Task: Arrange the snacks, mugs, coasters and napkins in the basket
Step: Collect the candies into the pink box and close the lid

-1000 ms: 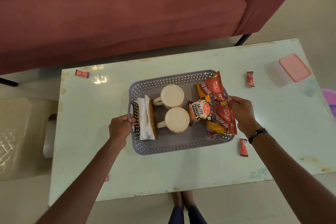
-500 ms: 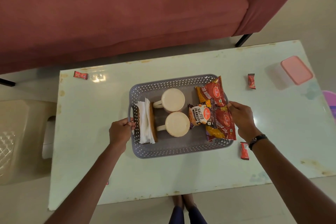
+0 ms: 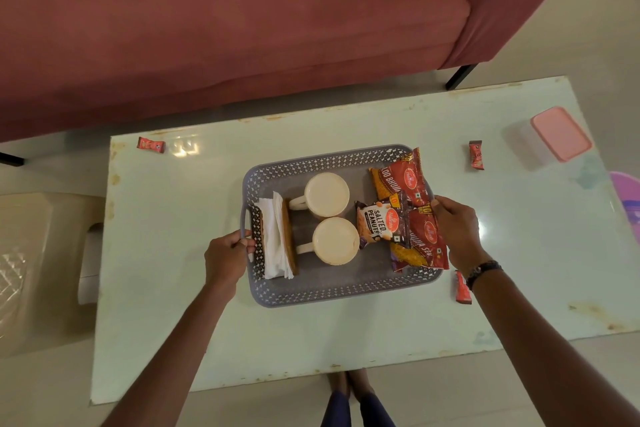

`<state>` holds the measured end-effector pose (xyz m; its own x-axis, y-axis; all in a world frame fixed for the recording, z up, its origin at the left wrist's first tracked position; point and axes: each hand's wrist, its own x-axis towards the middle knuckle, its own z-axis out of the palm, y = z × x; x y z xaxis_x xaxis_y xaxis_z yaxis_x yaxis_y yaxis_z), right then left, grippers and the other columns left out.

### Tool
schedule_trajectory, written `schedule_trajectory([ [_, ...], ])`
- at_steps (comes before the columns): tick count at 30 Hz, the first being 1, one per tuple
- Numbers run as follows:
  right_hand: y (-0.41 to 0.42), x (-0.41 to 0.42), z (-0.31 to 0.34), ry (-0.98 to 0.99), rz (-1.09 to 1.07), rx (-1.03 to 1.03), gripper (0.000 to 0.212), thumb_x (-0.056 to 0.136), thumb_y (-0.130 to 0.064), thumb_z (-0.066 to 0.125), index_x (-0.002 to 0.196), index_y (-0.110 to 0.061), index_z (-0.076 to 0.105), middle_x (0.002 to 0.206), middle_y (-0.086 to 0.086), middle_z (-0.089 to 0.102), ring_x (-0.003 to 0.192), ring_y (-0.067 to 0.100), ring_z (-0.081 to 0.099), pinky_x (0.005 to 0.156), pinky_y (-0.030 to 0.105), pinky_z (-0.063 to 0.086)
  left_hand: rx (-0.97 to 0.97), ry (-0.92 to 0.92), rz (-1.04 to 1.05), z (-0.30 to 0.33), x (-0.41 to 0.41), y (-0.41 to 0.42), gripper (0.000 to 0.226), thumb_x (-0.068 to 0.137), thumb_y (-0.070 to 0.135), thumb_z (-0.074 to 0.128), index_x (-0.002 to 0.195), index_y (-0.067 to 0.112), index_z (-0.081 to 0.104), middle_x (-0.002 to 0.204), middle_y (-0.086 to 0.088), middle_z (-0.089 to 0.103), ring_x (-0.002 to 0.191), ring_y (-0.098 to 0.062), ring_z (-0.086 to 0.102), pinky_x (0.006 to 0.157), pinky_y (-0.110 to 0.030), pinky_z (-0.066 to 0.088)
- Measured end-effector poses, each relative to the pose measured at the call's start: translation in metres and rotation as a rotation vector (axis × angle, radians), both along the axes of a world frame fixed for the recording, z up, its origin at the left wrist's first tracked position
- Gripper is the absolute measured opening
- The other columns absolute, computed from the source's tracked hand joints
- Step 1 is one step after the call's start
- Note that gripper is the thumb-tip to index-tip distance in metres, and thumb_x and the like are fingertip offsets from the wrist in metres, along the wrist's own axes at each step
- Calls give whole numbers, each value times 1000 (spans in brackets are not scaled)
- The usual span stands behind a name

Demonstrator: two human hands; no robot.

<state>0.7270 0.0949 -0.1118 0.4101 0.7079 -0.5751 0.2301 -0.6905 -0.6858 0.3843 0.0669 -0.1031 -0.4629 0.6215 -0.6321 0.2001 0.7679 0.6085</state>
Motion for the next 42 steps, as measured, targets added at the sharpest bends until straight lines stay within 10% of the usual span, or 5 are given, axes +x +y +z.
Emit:
schedule_trajectory([
  [14,-1,-6,3,-66,-8,47,30,97,-25,43,112,-15,66,107,11,71,92,29,68,86,44,56,35,214,-170,10,16,-7,30,92,5,43,117,3,59,116,-15,63,108,-33,58,87,-41,48],
  [21,1,18,9,-18,8,108,29,96,-27,48,118,-11,59,117,7,65,101,21,61,76,23,45,384,494,-276,34,94,9,36,86,1,51,121,7,53,124,-13,56,118,-32,47,97,-37,37],
  [27,17,94,11,-150,114,226,27,94,-14,52,119,-8,61,115,11,65,91,17,61,73,14,44,553,362,-401,42,235,35,29,89,5,50,117,12,52,120,-5,56,116,-19,45,94,-25,35],
  [37,96,262,-11,-696,501,210,74,84,-24,66,144,-6,26,152,19,23,139,38,22,112,48,30,441,15,-394,12,425,54,29,90,3,48,116,13,54,121,0,56,112,-14,51,88,-27,47],
  [42,115,280,-32,-711,614,162,71,84,-33,65,142,-16,29,149,16,27,128,38,34,98,49,45,338,-48,-370,-1,450,54,27,90,5,48,114,15,55,121,4,58,109,-11,54,82,-19,41],
])
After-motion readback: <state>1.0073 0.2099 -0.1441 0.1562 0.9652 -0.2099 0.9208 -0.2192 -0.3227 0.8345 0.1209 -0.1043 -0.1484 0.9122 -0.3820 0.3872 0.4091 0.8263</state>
